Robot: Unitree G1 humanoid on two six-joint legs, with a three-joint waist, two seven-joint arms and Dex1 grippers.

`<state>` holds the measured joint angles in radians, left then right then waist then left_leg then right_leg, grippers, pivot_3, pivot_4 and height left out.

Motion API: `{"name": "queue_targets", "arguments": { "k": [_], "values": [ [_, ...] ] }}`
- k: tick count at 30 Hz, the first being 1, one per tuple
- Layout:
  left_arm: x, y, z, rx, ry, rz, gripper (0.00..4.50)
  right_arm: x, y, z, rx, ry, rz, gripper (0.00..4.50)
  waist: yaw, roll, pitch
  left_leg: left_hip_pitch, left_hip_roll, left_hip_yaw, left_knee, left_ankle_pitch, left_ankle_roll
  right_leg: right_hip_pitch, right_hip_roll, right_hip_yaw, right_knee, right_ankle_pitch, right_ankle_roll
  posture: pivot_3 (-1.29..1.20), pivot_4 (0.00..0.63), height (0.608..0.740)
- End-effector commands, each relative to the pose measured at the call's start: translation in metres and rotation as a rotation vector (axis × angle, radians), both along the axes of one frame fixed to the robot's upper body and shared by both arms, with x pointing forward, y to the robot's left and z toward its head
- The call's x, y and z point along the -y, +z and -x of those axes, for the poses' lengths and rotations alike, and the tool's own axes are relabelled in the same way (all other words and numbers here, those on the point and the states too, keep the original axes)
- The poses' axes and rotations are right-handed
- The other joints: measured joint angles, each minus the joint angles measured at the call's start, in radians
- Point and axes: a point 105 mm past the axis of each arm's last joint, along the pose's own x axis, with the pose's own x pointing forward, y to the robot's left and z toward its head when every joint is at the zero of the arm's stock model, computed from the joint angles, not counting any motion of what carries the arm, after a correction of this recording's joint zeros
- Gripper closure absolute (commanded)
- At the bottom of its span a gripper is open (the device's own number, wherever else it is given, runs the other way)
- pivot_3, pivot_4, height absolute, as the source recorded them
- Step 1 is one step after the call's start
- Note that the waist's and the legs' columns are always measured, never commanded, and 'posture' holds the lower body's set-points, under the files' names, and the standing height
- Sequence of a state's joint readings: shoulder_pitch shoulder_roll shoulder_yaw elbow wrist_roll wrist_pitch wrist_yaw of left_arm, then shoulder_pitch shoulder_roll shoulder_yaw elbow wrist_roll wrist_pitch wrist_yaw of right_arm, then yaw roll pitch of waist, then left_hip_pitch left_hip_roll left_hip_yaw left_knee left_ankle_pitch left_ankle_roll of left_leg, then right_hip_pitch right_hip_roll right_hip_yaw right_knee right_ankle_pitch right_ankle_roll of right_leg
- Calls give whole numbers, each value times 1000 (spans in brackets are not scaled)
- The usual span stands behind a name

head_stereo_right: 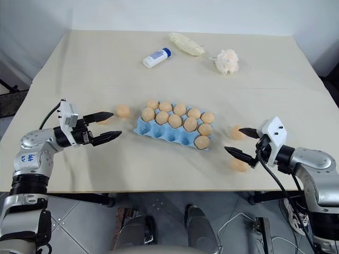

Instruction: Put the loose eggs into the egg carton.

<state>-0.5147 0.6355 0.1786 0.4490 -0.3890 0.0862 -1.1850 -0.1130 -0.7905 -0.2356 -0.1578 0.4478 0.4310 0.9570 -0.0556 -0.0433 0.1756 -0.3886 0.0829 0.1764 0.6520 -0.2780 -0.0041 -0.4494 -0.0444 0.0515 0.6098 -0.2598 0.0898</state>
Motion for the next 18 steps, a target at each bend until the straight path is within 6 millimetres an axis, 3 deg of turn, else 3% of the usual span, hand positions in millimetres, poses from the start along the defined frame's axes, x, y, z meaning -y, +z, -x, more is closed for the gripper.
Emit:
{"name": "queue_targets", "arguments": {
  "k": [1,12,18],
  "values": [
    [3,13,-5,60,0,0,26,5,14,1,57,-8,13,0,0,0,0,0,0,0,0,0,0,0,0,0,0,0,0,0,150,740],
    [4,15,-7,38,16,9,26,9,19,11,65,-93,-45,0,1,0,0,0,0,-1,0,0,0,1,0,-1,0,0,0,0,150,740],
    [8,8,-2,32,-45,-44,26,14,18,41,22,-177,-107,0,7,0,0,0,0,-3,-1,0,0,2,0,-3,-2,0,0,0,150,740]
  ]
}}
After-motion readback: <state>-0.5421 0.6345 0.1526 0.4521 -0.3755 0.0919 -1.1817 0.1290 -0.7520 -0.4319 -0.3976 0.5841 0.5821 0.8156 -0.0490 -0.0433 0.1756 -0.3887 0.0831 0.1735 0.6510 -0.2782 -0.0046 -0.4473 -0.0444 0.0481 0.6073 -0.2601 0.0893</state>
